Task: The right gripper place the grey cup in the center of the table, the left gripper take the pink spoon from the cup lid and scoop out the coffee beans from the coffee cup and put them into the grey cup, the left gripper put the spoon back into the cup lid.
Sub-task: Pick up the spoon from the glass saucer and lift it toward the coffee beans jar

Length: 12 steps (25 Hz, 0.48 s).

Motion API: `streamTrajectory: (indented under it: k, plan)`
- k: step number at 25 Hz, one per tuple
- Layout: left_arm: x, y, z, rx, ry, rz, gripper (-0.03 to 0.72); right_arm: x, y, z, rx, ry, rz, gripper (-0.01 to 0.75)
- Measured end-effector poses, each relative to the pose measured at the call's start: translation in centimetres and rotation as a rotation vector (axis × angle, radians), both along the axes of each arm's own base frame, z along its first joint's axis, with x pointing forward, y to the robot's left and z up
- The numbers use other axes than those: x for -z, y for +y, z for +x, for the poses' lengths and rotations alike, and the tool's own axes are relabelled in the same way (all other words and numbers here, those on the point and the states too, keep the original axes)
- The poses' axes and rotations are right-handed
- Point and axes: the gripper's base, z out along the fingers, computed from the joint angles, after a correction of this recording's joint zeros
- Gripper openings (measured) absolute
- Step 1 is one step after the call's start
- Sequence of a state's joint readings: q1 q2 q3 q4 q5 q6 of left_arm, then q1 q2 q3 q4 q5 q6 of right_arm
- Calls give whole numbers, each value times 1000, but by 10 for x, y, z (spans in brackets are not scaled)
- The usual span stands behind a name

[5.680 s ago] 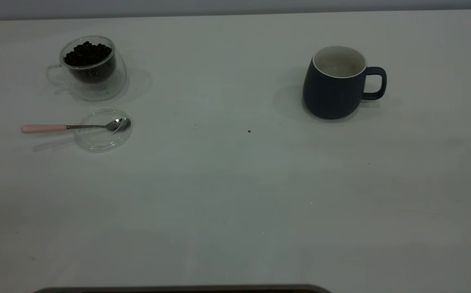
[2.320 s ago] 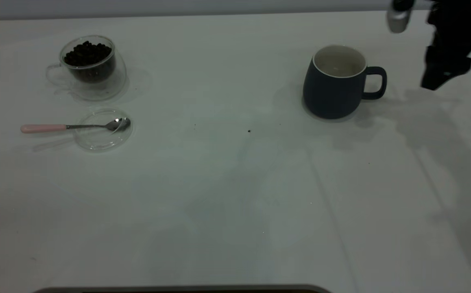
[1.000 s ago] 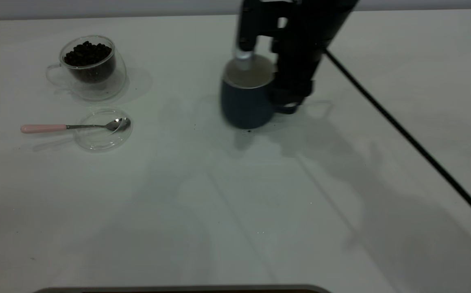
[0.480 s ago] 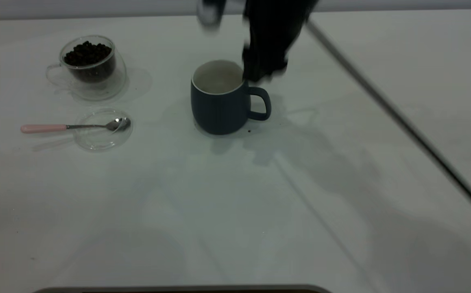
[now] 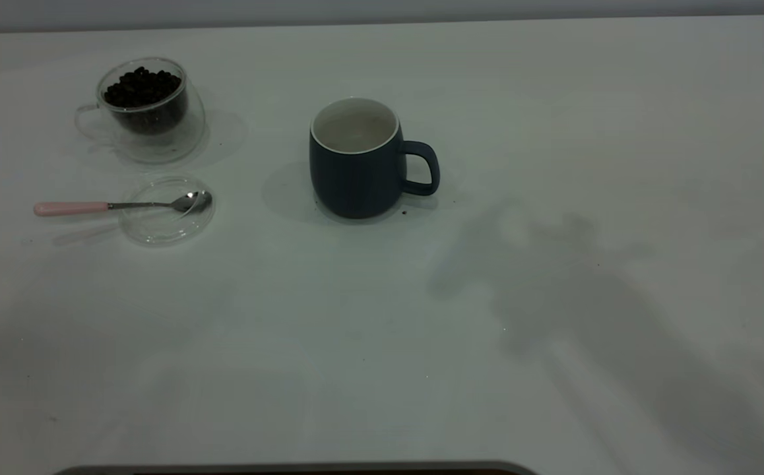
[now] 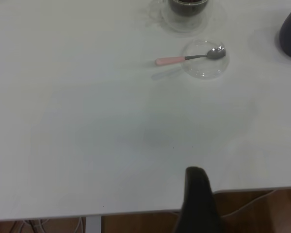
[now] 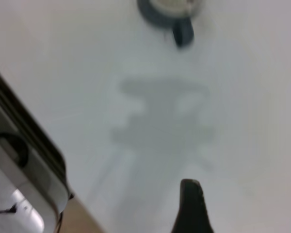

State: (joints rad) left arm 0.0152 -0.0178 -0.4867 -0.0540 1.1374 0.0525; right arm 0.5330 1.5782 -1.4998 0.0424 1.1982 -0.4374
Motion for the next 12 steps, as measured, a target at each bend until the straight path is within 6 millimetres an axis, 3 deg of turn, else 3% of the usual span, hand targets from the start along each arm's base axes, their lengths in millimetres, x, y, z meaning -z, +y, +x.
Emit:
streamTrajectory:
  k: [3,5,12]
  plan:
    - [0,0,0,0,0,0,588,-22,-16,-24,27,-38,22,590]
    - [0,0,0,-1,0,-1,588,-26,-25,-41,33,-45,32,590]
    - [0,0,0,-1,0,-1,588,-14,-69,-115,121,-28,66,590]
